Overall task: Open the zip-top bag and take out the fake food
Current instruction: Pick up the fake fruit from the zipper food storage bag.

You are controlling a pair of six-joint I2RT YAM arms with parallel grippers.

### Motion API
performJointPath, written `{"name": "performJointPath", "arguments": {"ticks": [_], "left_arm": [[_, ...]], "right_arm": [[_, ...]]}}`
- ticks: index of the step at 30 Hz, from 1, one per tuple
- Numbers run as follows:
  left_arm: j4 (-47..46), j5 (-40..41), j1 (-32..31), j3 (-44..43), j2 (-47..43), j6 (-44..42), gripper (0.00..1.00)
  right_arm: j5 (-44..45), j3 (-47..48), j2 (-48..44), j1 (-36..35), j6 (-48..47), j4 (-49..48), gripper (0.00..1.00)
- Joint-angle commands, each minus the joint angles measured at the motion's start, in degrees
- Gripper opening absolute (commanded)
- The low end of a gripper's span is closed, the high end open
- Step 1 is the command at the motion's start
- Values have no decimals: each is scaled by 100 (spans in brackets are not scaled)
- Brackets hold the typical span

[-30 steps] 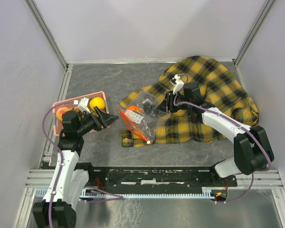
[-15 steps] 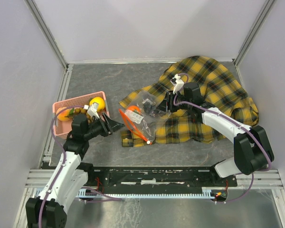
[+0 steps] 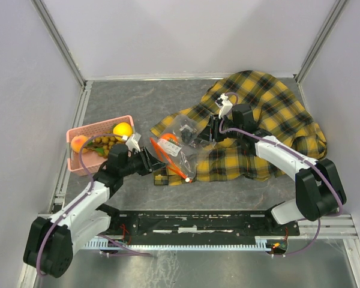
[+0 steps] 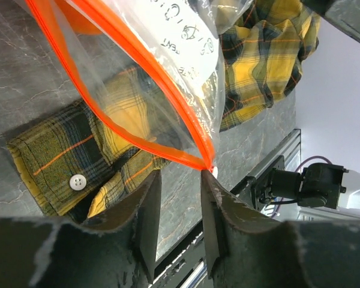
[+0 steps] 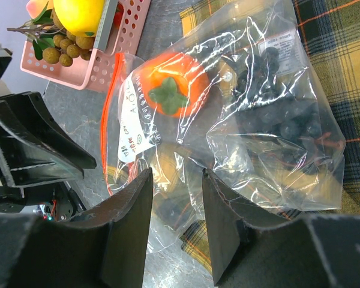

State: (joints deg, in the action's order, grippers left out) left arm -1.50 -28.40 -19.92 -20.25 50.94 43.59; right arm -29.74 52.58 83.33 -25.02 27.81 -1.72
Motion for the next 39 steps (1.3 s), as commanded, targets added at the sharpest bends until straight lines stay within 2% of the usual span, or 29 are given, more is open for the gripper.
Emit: {"name": "performJointPath", "arguments": {"ticks": [1, 7, 16, 25, 32, 39], "left_arm": [[-563, 292, -156, -77, 307, 117, 37], [-590, 481, -243, -196, 701, 23, 32], [-1180, 662, -302, -394, 1283, 132, 32], [-1989, 897, -354, -620, 2053, 494, 35], [-2353, 1167, -376, -678, 2464, 717, 47], [-2372, 1587, -380, -704, 2579, 756, 66]], "right_arm": [[-63, 7, -218, -6, 6, -232, 47], [-69, 12, -208, -7, -4, -236, 47], [-87, 221, 8, -10, 11, -277, 47], [46, 972, 733, -208, -175, -51, 46], [411, 1980, 1537, -607, -557, 493, 45], [802, 3304, 2591, -887, -887, 1283, 43]]}}
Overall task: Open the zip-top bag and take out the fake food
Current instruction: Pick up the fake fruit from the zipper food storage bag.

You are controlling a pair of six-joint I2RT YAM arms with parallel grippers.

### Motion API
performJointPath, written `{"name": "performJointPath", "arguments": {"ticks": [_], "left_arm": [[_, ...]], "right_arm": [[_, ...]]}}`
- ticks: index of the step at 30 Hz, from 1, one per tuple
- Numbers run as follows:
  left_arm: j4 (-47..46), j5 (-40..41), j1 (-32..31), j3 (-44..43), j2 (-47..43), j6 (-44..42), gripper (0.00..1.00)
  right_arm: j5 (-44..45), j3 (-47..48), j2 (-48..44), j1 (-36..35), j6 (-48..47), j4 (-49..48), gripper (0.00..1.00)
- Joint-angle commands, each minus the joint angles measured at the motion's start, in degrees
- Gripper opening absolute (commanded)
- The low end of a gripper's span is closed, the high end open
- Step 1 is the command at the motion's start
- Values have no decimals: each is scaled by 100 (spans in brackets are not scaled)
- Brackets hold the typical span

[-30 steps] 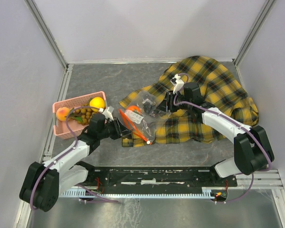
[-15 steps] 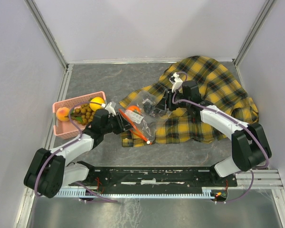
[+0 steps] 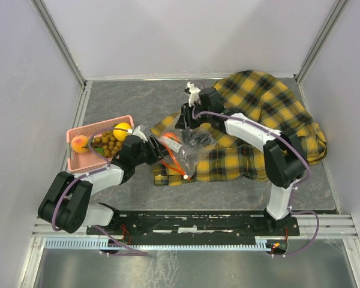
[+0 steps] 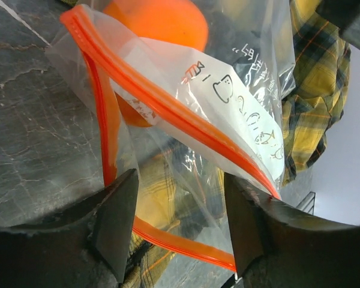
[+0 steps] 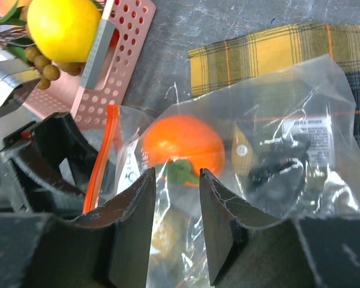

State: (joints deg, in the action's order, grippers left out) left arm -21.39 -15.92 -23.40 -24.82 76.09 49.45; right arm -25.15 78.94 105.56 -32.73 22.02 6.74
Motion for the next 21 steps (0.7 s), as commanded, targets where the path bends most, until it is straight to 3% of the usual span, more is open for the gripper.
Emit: {"name": "performJointPath", "arguments": {"ticks": [1, 12, 21], "left_arm": [[-388, 363, -31, -269, 90, 170, 68], [-500, 660, -30, -570, 465, 231, 70], [-348, 947, -31, -805, 890, 167, 76]], "right_arm": [[392, 812, 482, -144, -327, 486, 42], [791, 2037, 1541, -284, -104, 552, 30], [726, 2989, 2409, -365, -79, 878, 28]]}}
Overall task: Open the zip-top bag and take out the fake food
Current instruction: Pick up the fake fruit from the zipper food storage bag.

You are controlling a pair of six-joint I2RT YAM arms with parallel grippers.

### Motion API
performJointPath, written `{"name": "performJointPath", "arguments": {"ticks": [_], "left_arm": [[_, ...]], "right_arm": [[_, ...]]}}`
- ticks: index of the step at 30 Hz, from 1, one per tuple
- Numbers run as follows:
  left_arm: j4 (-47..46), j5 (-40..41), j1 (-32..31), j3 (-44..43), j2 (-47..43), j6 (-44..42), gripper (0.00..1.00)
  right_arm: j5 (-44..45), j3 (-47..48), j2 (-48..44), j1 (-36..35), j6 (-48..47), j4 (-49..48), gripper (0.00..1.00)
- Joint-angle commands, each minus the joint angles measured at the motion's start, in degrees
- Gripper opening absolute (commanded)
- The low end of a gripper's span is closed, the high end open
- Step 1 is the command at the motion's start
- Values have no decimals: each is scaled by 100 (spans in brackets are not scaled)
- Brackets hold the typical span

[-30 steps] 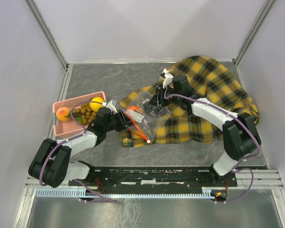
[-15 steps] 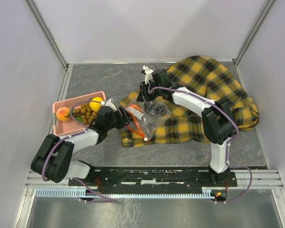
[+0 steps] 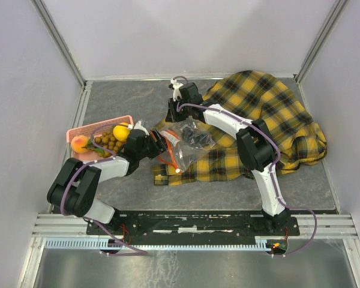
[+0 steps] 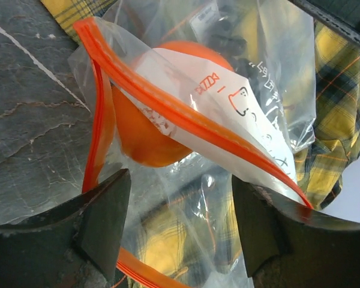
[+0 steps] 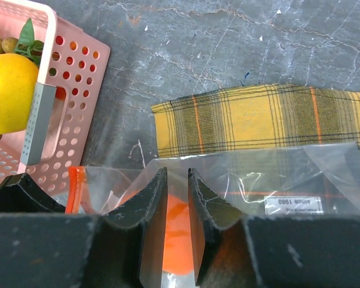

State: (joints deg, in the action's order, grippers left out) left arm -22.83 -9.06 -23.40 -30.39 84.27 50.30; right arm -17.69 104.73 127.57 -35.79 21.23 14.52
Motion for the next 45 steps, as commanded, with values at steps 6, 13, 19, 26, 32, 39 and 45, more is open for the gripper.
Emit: {"name": "performJointPath", "arguments": {"ticks": [6, 13, 19, 26, 32, 39, 45], "left_arm": [[-146, 479, -20, -285, 22, -82, 85], [11, 522, -17, -494, 164, -217, 88], [75, 437, -17, -516, 204, -336, 90], [-126, -286, -28, -240, -21, -617, 91], [214, -431, -40, -59, -384, -649, 91], [404, -406, -63, -14, -368, -531, 91], [655, -342, -142, -112, -342, -712, 91]], "right_arm": [[-422, -67, 166, -60, -170, 34, 27], [-780, -937, -209, -70, -209, -383, 22], [-1031, -1558, -554, -69, -139, -789, 21], [-941, -1847, -783, -62, -94, -878, 21], [-911, -1966, -922, -60, 24, -994, 23], [-857, -2229, -1087, -60, 89, -1121, 23], [-487, -2779, -1837, -64, -14, -1303, 27]]}}
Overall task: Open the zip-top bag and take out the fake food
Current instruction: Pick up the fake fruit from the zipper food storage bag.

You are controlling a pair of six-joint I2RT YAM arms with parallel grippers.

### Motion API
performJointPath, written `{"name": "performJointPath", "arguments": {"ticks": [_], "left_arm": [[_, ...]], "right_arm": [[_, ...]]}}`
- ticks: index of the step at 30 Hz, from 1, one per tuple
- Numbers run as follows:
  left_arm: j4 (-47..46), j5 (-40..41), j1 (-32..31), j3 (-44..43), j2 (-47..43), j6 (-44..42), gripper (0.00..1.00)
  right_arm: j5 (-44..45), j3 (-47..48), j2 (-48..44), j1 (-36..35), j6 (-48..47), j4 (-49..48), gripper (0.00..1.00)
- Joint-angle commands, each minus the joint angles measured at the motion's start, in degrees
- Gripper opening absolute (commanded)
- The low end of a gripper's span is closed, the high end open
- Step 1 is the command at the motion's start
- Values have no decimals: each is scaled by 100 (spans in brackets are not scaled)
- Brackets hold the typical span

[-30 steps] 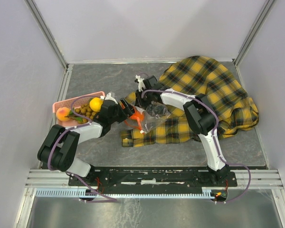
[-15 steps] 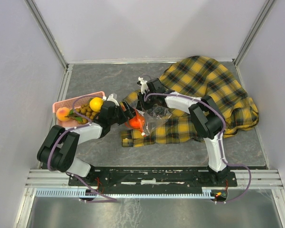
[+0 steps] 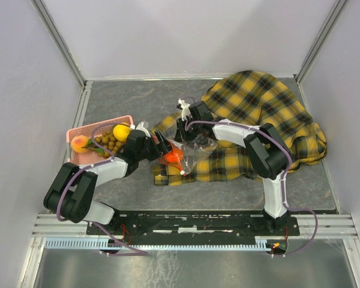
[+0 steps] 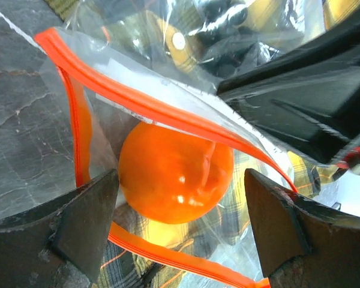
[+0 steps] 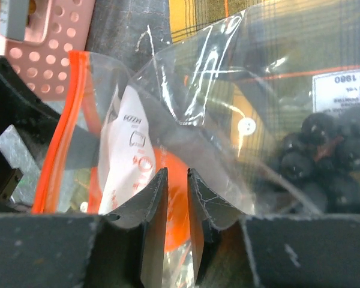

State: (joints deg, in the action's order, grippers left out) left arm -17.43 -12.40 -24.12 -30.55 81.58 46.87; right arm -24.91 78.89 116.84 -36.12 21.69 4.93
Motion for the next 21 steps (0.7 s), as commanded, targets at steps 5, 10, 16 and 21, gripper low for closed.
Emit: {"name": "performJointPath", "arguments": {"ticks": [5, 10, 16, 21], "left_arm": [[308, -3, -160, -227, -63, -578, 91], [425, 85, -275, -312, -71, -728, 91], [741, 568, -523, -590, -73, -1163, 93], [1135, 1037, -757, -945, 97, -1630, 95]], "right_arm": [[515, -550, -1274, -27, -210, -262, 28], [760, -924, -1521, -34, -236, -152, 27], [845, -1002, -1213, -27, -158, 15, 25], [768, -891, -955, -27, -104, 56, 22]]}}
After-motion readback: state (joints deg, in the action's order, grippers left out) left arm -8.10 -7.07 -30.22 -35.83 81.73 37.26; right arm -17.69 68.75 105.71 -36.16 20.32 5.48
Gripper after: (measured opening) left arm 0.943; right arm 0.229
